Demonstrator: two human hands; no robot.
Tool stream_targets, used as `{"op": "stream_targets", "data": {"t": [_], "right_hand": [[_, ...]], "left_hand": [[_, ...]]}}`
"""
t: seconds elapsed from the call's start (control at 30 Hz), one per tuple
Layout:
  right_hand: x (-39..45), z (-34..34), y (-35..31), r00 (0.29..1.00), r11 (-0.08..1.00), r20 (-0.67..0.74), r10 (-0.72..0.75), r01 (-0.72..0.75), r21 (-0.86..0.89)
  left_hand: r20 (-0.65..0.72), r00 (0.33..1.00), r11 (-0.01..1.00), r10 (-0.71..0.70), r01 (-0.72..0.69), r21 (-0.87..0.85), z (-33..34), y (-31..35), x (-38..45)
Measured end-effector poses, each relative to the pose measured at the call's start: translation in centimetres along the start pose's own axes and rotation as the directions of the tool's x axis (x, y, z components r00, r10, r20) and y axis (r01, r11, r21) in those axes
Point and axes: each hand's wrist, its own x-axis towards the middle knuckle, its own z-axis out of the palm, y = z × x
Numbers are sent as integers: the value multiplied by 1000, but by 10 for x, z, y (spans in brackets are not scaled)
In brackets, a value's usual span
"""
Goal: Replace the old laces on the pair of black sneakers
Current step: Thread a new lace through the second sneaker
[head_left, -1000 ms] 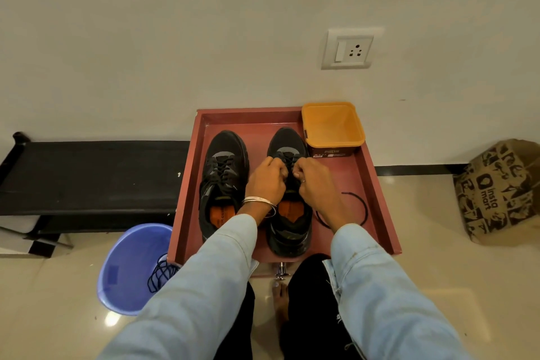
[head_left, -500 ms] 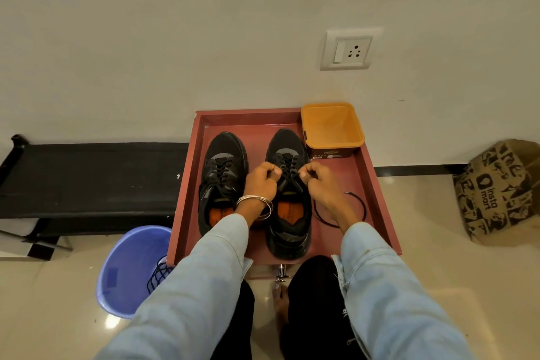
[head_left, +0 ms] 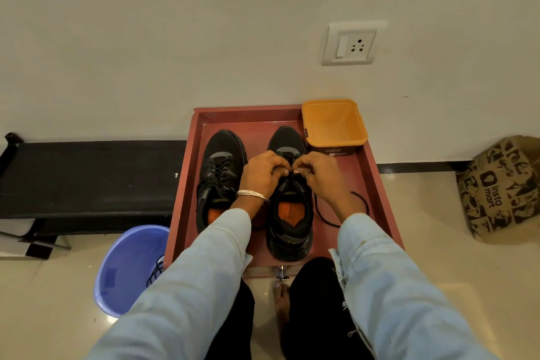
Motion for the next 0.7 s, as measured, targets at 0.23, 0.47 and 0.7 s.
{"op": "stream_targets", "data": {"t": [0.23,0.47,0.7], "right_hand": [[-10,19,4,987,973,-92,130,-109,202],[-12,19,2,909,771,59,412,-382,509],[1,1,5,967,892,-45,251,-213,398]], "left_hand": [[-57,988,989,-146,144,-37,14,0,-2],[16,962,906,-274,264,-331,13,-7,-5],[-21,965,902,-261,236,-361,1,-6,5]]}}
